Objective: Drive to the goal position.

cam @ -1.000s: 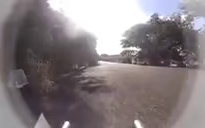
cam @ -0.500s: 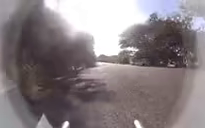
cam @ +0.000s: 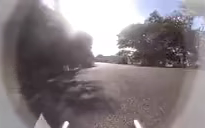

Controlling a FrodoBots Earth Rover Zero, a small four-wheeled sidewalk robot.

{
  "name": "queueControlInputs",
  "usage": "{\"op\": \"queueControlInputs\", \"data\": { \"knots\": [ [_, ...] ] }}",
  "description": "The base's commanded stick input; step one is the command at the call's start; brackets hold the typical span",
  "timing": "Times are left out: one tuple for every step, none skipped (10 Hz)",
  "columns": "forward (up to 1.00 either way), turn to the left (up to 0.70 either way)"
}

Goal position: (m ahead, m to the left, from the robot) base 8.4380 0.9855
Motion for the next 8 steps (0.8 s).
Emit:
{"op": "queueControlInputs", "data": {
  "knots": [
    [0.7, 0.0],
    [0.7, 0.0],
    [0.7, 0.0],
    [0.7, 0.0],
    [0.7, 0.0],
    [0.7, 0.0],
    [0.7, 0.0],
    [0.7, 0.0]
  ]
}}
